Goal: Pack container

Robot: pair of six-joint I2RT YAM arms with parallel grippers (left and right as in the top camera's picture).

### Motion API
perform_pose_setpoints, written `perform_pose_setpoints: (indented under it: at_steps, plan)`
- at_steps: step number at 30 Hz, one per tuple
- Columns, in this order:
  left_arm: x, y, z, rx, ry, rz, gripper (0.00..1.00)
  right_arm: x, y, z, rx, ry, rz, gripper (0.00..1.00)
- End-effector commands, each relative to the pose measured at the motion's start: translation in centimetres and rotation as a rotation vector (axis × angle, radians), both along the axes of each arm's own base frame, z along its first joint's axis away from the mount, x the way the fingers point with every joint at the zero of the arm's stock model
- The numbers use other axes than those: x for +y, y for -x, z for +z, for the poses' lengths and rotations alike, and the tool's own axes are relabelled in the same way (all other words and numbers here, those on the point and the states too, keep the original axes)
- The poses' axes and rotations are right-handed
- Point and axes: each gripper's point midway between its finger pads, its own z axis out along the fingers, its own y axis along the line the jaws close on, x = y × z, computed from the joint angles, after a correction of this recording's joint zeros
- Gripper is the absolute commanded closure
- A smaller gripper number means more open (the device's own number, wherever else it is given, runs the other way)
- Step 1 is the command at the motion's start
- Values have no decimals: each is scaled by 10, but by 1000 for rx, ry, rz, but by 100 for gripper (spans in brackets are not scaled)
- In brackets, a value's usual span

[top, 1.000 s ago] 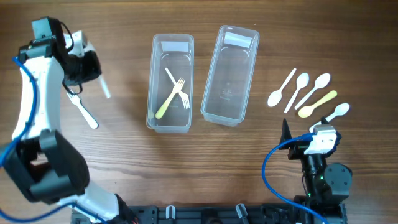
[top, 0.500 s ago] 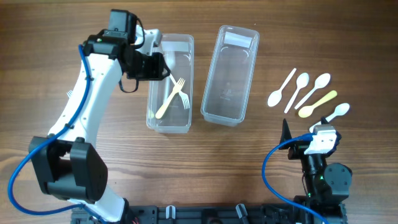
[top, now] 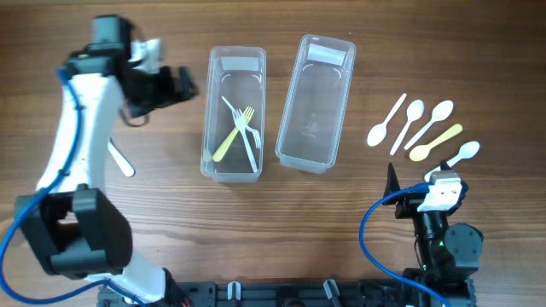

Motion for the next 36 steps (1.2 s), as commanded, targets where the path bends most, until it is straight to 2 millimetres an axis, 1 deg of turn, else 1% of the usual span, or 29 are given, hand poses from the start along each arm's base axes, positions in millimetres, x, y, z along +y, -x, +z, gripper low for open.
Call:
perform_pose_setpoints:
  at_steps: [1, 2, 3, 4, 8, 9, 13, 15, 18, 21, 24, 29, 33, 36]
  plan:
    - [81, 19, -1, 80, -120, 301, 0, 1, 0, 0, -7, 8, 3, 0]
    - [98, 26, -3, 102, -152, 356, 0, 1, 0, 0, -7, 8, 3, 0]
    - [109, 31, -4, 116, -171, 391, 0, 1, 0, 0, -7, 8, 3, 0]
    - [125, 38, -5, 134, -196, 439, 0, 1, 0, 0, -8, 8, 3, 0]
    - [144, 46, -8, 152, -243, 482, 0, 1, 0, 0, -8, 8, 3, 0]
    - [148, 47, -12, 155, -259, 492, 0, 1, 0, 0, -8, 7, 3, 0]
    - [153, 56, -36, 187, -239, 583, 0, 1, 0, 0, -7, 8, 3, 0]
    - [153, 62, -54, 209, -228, 631, 0, 1, 0, 0, -7, 7, 3, 0]
    - [152, 67, -79, 209, -220, 675, 0, 1, 0, 0, -7, 8, 3, 0]
    - [156, 69, -94, 199, -217, 729, 0, 1, 0, 0, -7, 8, 3, 0]
    - [161, 67, -98, 176, -225, 755, 0, 1, 0, 0, -8, 8, 3, 0]
    - [175, 60, -96, 120, -286, 775, 0, 1, 0, 0, -7, 8, 3, 0]
    - [177, 54, -95, 91, -318, 692, 0, 1, 0, 0, -8, 7, 3, 0]
    - [178, 52, -98, 79, -323, 681, 0, 1, 0, 0, -8, 7, 3, 0]
